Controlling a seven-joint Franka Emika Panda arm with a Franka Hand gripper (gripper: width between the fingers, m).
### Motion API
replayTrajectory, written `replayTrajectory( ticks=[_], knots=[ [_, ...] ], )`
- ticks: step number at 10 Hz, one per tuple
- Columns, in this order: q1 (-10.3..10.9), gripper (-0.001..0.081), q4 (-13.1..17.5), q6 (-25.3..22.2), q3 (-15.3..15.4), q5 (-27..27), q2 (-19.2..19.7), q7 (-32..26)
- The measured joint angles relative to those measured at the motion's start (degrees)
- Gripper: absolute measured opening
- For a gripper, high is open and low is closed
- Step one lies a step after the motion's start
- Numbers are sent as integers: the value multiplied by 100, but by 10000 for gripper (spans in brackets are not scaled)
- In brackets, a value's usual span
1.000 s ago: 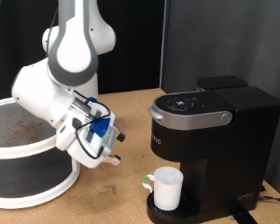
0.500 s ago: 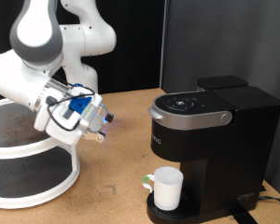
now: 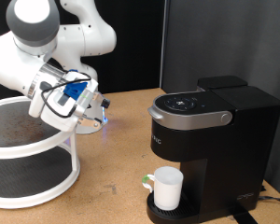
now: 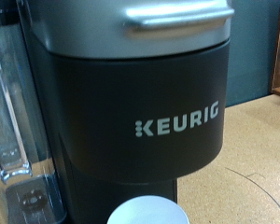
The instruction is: Make a cup of coffee with the keurig machine
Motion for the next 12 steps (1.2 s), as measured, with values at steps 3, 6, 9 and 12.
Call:
replayTrajectory(
  ticks=[3,6,9,12],
  knots=[
    [14,807,1,180,328,-90,-268,534],
    [13,807,0,83,578,-226,-823,1190],
    [9,807,-2,-138,663,-346,-1383,1674],
    [4,807,37,-291,698,-360,-1901,2154]
  ],
)
